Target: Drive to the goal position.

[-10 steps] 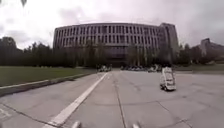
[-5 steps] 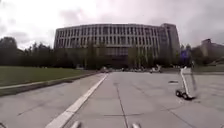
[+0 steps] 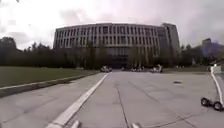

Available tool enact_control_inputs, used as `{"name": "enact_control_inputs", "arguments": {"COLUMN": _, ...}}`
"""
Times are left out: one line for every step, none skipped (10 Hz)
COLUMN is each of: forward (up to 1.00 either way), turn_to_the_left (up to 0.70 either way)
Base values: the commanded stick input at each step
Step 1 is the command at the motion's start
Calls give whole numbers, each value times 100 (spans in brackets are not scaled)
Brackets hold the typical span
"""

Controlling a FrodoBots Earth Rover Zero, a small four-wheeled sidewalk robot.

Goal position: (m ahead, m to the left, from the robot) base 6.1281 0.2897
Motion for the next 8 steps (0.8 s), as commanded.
{"name": "enact_control_inputs", "arguments": {"forward": 70, "turn_to_the_left": 0}}
{"name": "enact_control_inputs", "arguments": {"forward": 70, "turn_to_the_left": 0}}
{"name": "enact_control_inputs", "arguments": {"forward": 70, "turn_to_the_left": 0}}
{"name": "enact_control_inputs", "arguments": {"forward": 70, "turn_to_the_left": 0}}
{"name": "enact_control_inputs", "arguments": {"forward": 70, "turn_to_the_left": 0}}
{"name": "enact_control_inputs", "arguments": {"forward": 70, "turn_to_the_left": 0}}
{"name": "enact_control_inputs", "arguments": {"forward": 70, "turn_to_the_left": 0}}
{"name": "enact_control_inputs", "arguments": {"forward": 70, "turn_to_the_left": 0}}
